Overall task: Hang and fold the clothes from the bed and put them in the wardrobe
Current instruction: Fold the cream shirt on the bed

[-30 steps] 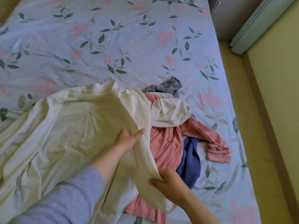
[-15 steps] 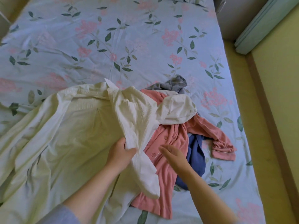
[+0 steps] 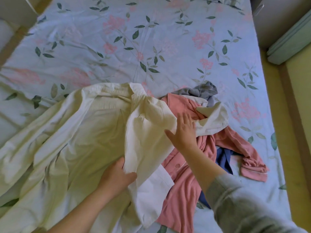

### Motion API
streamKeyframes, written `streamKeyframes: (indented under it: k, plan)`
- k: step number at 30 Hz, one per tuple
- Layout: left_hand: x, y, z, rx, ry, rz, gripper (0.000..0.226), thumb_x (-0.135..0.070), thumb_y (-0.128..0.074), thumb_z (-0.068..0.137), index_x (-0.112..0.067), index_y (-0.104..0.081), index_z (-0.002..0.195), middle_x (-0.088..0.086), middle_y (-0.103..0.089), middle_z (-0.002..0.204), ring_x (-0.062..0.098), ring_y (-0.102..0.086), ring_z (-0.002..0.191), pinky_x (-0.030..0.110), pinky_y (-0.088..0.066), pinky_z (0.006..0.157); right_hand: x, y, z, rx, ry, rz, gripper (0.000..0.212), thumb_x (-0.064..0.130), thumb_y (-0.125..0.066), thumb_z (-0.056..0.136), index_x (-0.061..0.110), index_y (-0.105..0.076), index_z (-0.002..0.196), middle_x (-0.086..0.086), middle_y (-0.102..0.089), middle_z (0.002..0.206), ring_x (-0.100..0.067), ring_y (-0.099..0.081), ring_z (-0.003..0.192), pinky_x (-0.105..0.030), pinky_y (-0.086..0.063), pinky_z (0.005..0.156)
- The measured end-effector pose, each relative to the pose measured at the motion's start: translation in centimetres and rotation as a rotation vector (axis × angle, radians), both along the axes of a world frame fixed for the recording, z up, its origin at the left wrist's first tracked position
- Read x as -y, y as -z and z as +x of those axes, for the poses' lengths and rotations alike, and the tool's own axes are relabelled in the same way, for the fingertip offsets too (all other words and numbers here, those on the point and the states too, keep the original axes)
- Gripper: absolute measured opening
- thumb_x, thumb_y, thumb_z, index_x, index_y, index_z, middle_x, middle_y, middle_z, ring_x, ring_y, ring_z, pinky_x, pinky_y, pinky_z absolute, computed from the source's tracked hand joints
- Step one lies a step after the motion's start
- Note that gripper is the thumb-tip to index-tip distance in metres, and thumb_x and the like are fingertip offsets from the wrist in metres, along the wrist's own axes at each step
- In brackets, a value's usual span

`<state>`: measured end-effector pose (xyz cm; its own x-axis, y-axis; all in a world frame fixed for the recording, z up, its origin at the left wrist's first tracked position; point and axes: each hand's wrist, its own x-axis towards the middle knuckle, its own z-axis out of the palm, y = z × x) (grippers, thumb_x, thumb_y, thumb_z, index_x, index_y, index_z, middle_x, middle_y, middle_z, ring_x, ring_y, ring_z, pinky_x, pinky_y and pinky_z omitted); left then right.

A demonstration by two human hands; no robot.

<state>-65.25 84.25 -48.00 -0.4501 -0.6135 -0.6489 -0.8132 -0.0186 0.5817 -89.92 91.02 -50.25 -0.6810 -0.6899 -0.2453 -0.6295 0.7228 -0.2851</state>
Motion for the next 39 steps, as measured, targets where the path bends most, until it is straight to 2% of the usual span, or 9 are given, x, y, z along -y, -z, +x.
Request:
streamKeyframes:
  k: [5,10,16,20,23,26,31,35,39]
  plan:
    - [1.6,1.1,1.3,0.006,0.020,0.020,0.018,-0.022,-0.069,0.070,-0.032,-0.061,0.082,-0.014,-0.068,0.073,-0.001,-0.062,0.064,0.019,-0.043,0.054,4.1,2.1,-0.2,0.068,0.022,0.203,0.093,0.065,-0.055,0.086,0.010,-0.018,0.152,-0.008,-0.036,0.154,-0.025,-0.027,0.146,-0.058,-0.002,0.119]
    - [3.1,2.5,2.1,0.031,0.068,0.039,0.017,-0.018,-0.068,0.072,-0.028,-0.063,0.085,-0.010,-0.068,0.075,0.000,-0.062,0.065,0.022,-0.049,0.056,3.5,3.3,-0.2,0.114,0.013,0.189,0.024,0.024,-0.050,0.092,0.009,-0.064,0.105,-0.004,-0.064,0.096,-0.029,-0.060,0.105,-0.045,-0.034,0.107]
    - [5.3,3.7,1.0,0.101,0.003,-0.083,0.037,-0.030,-0.068,0.085,-0.018,-0.056,0.117,-0.005,-0.056,0.114,0.018,-0.059,0.106,0.032,-0.048,0.091,1.1,1.9,2.5,0.276,-0.079,-0.024,0.009,0.017,-0.061,0.082,0.015,-0.063,0.074,-0.001,-0.060,0.071,-0.021,-0.056,0.070,-0.029,-0.041,0.065]
    - [6.1,3.4,-1.0,0.034,-0.012,-0.116,0.042,-0.028,-0.067,0.086,-0.014,-0.055,0.124,0.002,-0.059,0.121,0.019,-0.059,0.104,0.031,-0.047,0.092,-2.4,0.9,5.1,0.612,-0.205,0.256,0.029,0.018,-0.065,0.074,0.019,-0.045,0.053,0.006,-0.041,0.054,-0.007,-0.036,0.049,-0.020,-0.032,0.048]
    - [6.6,3.1,-1.9,0.025,-0.010,-0.125,0.037,-0.029,-0.067,0.086,-0.014,-0.058,0.119,0.004,-0.062,0.120,0.021,-0.061,0.104,0.031,-0.048,0.090,-3.2,0.9,5.4,0.683,-0.215,0.494,0.020,0.021,-0.064,0.078,0.005,-0.067,0.066,-0.006,-0.059,0.062,-0.012,-0.050,0.056,-0.024,-0.042,0.055]
    - [6.8,3.2,-2.2,0.034,0.003,-0.128,0.037,-0.029,-0.066,0.086,-0.015,-0.057,0.120,0.002,-0.061,0.121,0.020,-0.060,0.103,0.034,-0.048,0.091,-2.2,0.4,4.4,0.561,-0.096,0.312,0.028,0.035,-0.065,0.087,0.008,-0.072,0.090,-0.005,-0.069,0.083,-0.012,-0.057,0.071,-0.023,-0.043,0.061]
    - [7.5,4.0,-2.4,0.014,-0.004,-0.150,0.036,-0.028,-0.065,0.088,-0.014,-0.057,0.120,0.003,-0.061,0.120,0.019,-0.060,0.103,0.031,-0.047,0.089,2.8,0.7,3.2,0.572,0.121,-0.027,0.046,0.037,-0.058,0.094,0.017,-0.038,0.057,0.003,-0.041,0.055,-0.009,-0.035,0.051,-0.029,-0.030,0.056]
    - [8.0,4.7,-2.4,0.002,-0.009,-0.169,0.035,-0.022,-0.064,0.088,-0.012,-0.058,0.121,0.004,-0.062,0.119,0.020,-0.060,0.101,0.029,-0.046,0.087,6.6,2.5,3.1,0.731,0.336,-0.088,0.048,0.045,-0.056,0.094,0.013,-0.044,0.060,-0.003,-0.043,0.058,-0.021,-0.048,0.065,-0.034,-0.043,0.071]
    - [9.2,5.2,-1.6,-0.016,-0.036,-0.169,0.036,-0.020,-0.063,0.088,-0.012,-0.057,0.123,0.003,-0.061,0.118,0.019,-0.059,0.100,0.030,-0.047,0.087,10.3,4.8,3.5,0.762,0.507,-0.228,0.046,0.048,-0.061,0.090,0.007,-0.063,0.112,-0.008,-0.066,0.106,-0.027,-0.062,0.105,-0.038,-0.048,0.097]
